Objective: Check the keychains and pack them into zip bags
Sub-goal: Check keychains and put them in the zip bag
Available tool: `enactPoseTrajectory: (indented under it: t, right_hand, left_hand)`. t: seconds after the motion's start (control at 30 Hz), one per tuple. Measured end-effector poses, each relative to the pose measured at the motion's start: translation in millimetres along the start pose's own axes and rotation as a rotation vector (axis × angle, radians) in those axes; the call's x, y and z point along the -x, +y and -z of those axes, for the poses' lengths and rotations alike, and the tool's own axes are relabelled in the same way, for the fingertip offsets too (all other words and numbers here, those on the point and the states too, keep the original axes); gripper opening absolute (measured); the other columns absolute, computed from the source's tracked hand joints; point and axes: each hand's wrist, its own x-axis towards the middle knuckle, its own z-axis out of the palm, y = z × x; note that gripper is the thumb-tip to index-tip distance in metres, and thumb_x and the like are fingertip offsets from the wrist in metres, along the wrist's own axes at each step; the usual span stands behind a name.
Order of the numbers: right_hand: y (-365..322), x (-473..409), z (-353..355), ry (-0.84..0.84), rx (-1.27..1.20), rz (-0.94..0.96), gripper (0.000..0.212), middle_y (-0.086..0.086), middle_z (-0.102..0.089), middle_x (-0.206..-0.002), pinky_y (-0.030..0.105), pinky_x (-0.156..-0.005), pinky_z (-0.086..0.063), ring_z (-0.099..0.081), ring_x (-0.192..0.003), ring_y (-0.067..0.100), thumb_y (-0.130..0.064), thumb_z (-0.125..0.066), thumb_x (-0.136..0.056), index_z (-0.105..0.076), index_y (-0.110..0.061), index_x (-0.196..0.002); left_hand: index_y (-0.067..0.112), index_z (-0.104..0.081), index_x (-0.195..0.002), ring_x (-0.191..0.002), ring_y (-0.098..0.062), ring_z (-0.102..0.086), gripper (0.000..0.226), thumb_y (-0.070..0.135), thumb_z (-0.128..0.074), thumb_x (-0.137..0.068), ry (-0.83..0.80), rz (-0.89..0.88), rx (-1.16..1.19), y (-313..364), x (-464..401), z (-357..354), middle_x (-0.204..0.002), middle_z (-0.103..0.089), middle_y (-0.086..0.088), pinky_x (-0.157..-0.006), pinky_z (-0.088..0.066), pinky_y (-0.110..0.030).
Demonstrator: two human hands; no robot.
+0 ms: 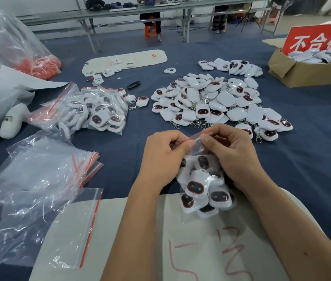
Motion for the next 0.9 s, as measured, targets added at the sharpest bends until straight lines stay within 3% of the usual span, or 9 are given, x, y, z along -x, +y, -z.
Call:
enactPoseTrajectory:
  t: [0.07,0.2,0.4,0.53,0.63,0.77,0.9]
  right_hand:
    - [-0.9,0.1,-0.8,-0.016,-0.019,-0.031,0.014,0.002,-0.077,-0.081,0.022,-0.066,-0.058,-0.070,-0.072,0.012,-0.014,-0.074,-0.096,-0.076,-0.023,-0.085]
    - [-1.5,0.4,-1.1,0.033,-0.085,-0.068,0.018,0.012,-0.076,-0.082,0.027,-0.064,-0.061,-0.071,-0.073,0.020,-0.012,-0.075,-0.095,-0.075,-0.023,-0.080]
    - [1.7,-0.3,-3.0,0.077,-0.096,-0.069,0.020,0.009,-0.075,-0.079,0.036,-0.068,-0.062,-0.068,-0.070,0.018,-0.012,-0.073,-0.096,-0.074,-0.022,-0.079]
    - [4.0,-1.0,-2.9,0.094,-0.120,-0.104,0.020,0.015,-0.074,-0.083,0.032,-0.065,-0.062,-0.067,-0.068,0.015,-0.013,-0.072,-0.097,-0.074,-0.022,-0.080]
    - [4.2,-1.1,-3.5,0.091,-0.133,-0.122,0.019,0.010,-0.074,-0.078,0.028,-0.061,-0.060,-0.066,-0.065,0.013,-0.014,-0.072,-0.098,-0.073,-0.019,-0.080]
    - [5.3,-1.8,-3.4,0.087,-0.146,-0.130,0.018,0.009,-0.072,-0.073,0.025,-0.060,-0.057,-0.067,-0.062,0.013,-0.015,-0.072,-0.098,-0.074,-0.019,-0.081]
    - [7.9,-3.7,-2.1,0.133,-0.218,-0.149,0.020,0.008,-0.070,-0.070,0.027,-0.060,-0.056,-0.063,-0.061,0.015,-0.013,-0.071,-0.097,-0.073,-0.018,-0.078]
  left_hand:
    - [0.023,-0.078,-0.077,-0.056,-0.001,-0.062,0.015,0.016,-0.079,-0.090,-0.006,-0.002,0.035,0.9,1.3,3.2,-0.068,-0.072,0.011,-0.055,-0.047,-0.014]
    - [0.023,-0.079,-0.081,-0.066,-0.010,-0.070,0.011,0.021,-0.078,-0.091,0.042,0.120,0.092,-3.7,2.3,5.5,-0.074,-0.076,0.007,-0.065,-0.058,-0.027]
    - [0.023,-0.081,-0.079,-0.066,-0.011,-0.073,0.010,0.021,-0.081,-0.089,0.065,0.180,0.182,-4.4,0.7,2.4,-0.074,-0.078,0.004,-0.061,-0.058,-0.026]
    - [0.022,-0.082,-0.079,-0.067,-0.015,-0.075,0.007,0.020,-0.083,-0.086,0.098,0.263,0.266,-6.9,2.2,5.1,-0.076,-0.079,-0.001,-0.060,-0.058,-0.026]
    - [0.018,-0.082,-0.078,-0.064,-0.015,-0.073,0.008,0.014,-0.084,-0.085,0.119,0.325,0.360,-8.4,3.1,8.4,-0.077,-0.079,-0.006,-0.057,-0.055,-0.022]
    - [0.015,-0.080,-0.078,-0.062,-0.013,-0.071,0.009,0.012,-0.083,-0.086,0.137,0.323,0.312,-8.3,1.1,6.8,-0.074,-0.078,-0.006,-0.056,-0.055,-0.022]
    - [0.016,-0.081,-0.081,-0.069,-0.017,-0.072,0.011,0.011,-0.078,-0.090,0.093,0.347,0.395,-8.9,2.2,8.7,-0.080,-0.079,-0.011,-0.065,-0.062,-0.029]
